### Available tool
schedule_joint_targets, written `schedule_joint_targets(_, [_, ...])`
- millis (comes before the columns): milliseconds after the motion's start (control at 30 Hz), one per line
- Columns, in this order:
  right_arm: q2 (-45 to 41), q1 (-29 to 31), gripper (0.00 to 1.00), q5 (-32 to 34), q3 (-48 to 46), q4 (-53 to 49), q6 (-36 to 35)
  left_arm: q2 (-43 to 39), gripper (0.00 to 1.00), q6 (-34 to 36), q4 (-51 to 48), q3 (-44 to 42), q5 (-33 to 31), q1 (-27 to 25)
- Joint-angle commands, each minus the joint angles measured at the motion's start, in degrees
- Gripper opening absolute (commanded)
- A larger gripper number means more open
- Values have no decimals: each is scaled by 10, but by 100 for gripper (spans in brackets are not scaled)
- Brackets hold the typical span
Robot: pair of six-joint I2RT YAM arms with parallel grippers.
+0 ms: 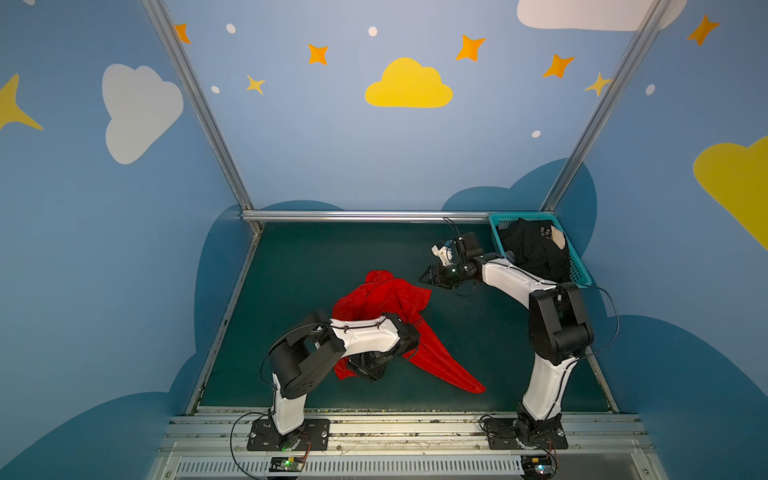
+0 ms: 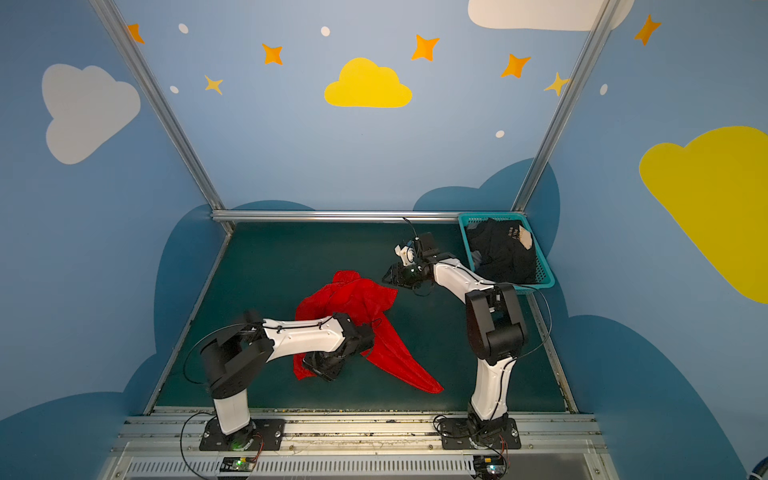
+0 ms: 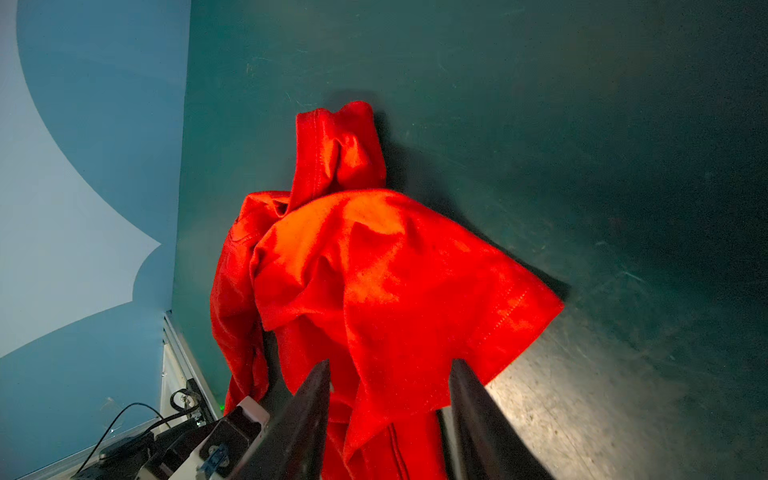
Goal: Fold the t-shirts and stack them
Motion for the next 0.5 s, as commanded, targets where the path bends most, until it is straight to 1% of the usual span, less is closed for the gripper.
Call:
schedule_joint_targets(0, [-19, -2, 49, -7, -5, -1, 5, -1, 51, -35, 14, -21, 7, 2])
schedule_joint_targets(100, [-20, -3, 49, -7, -4, -2, 5, -5, 48, -54, 19, -32, 11, 2])
schedule_joint_targets(300, [-20, -2, 49, -8, -5, -2, 6, -22, 40, -92, 51, -71, 29, 2])
schedule_joint_targets(467, [-23, -2, 49, -7, -5, -5, 7, -36, 36, -119, 75, -105, 43, 2])
